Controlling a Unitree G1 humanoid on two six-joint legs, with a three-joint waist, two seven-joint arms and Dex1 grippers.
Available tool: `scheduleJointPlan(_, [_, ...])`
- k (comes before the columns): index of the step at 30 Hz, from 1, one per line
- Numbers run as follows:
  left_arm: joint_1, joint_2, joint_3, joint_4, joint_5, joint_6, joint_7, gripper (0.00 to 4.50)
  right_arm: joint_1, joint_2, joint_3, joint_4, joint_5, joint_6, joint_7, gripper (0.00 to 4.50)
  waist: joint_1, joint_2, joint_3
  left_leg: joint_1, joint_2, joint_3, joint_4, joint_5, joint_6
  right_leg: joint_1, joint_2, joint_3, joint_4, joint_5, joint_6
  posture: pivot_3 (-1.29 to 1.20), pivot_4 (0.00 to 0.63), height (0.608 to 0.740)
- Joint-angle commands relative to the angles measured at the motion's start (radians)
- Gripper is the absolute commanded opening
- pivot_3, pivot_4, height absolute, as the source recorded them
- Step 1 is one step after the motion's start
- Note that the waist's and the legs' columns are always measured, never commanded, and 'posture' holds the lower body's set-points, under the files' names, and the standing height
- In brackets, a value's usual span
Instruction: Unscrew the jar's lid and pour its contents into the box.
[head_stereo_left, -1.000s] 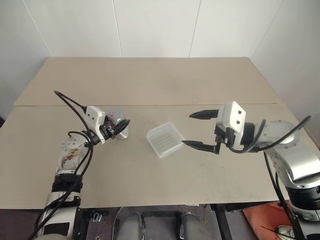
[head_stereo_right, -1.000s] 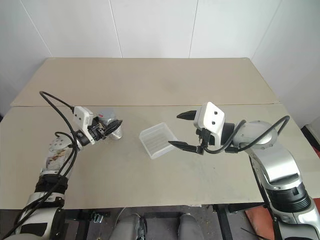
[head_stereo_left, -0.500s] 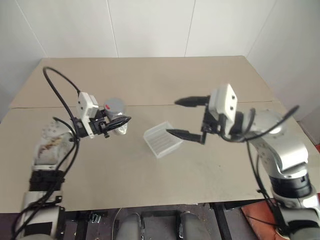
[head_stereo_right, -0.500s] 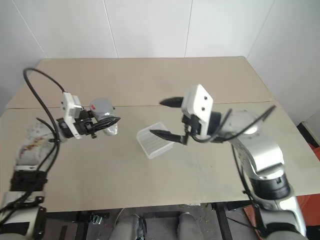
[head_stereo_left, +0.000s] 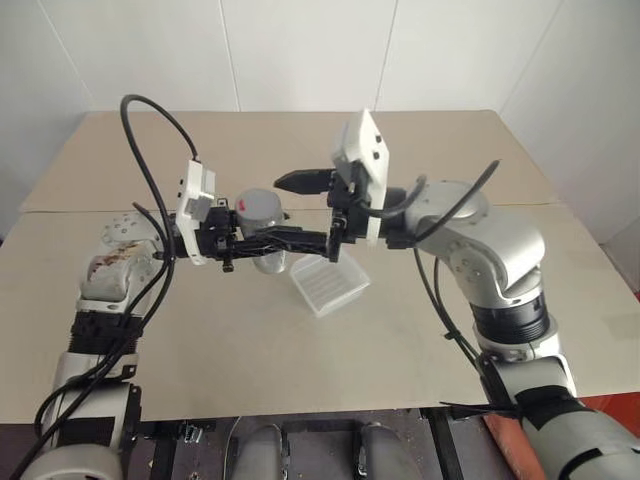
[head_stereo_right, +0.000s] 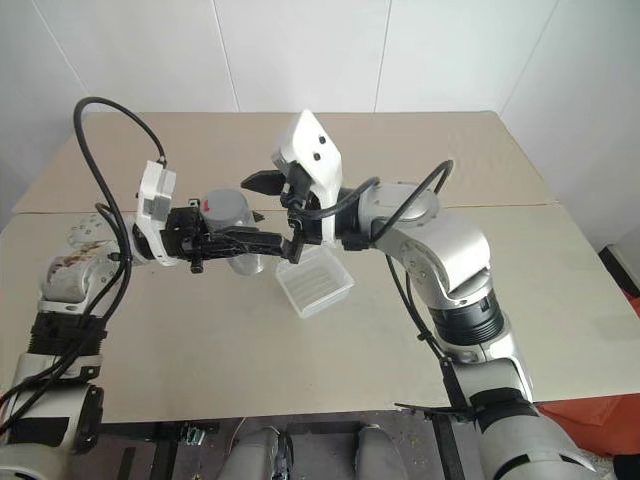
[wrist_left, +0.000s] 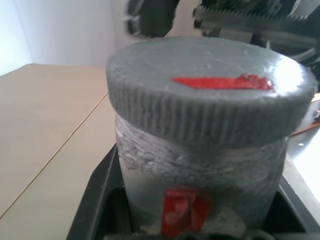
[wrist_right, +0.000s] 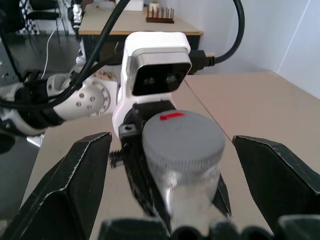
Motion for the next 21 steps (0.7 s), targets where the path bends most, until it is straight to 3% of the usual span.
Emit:
scheduleJointPlan(1, [-0.034,-0.007,0.003,-0.005,-0.007,-0.024,-0.027,1.92,-0.038,0.022,0.000,0.009,-0.019,-0.015,-0.018,4.50,-0.004,0.000,0.000,0.000,0.000,0.000,0.000,0.000,0.000,0.000,0.000,0.000,0.000,0.000,0.000,0.00,0.150,0.740])
scheduleJointPlan(13, [-0.043,-0.008,0.000,0.002,0.003,-0.031,-0.050,1.92,-0.051,0.057,-0.004,0.061,-0.046,-0.045,0.004,4.50,-0.006,0.000,0.000,-0.001,0.000,0.000,0.000,0.000,0.000,-0.002,0.000,0.000,0.000,0.000,0.000,0.00,0.150,0.740])
scheduleJointPlan(16, [-0.042,-0.005,-0.003,0.001,0.007,-0.035,-0.057,1.92,-0.053,0.061,-0.004,0.067,-0.052,-0.057,0.010,4.06,-0.006,0.000,0.000,-0.002,0.000,0.000,0.000,0.000,0.000,-0.002,0.000,0.000,0.000,0.000,0.000,0.00,0.150,0.740])
scheduleJointPlan(20, [-0.035,-0.003,-0.008,-0.003,0.016,-0.044,-0.064,1.92,-0.052,0.065,-0.018,0.066,-0.043,-0.073,0.030,2.82,-0.006,0.000,0.000,-0.002,0.000,0.000,0.000,0.000,0.000,-0.002,0.000,0.000,0.000,0.000,0.000,0.00,0.150,0.740])
scheduleJointPlan(21, [-0.034,-0.002,-0.008,-0.005,0.016,-0.044,-0.066,1.92,-0.051,0.066,-0.022,0.067,-0.039,-0.077,0.039,2.75,-0.006,0.000,0.000,-0.002,0.000,0.000,0.000,0.000,0.000,-0.002,0.000,0.000,0.000,0.000,0.000,0.00,0.150,0.740])
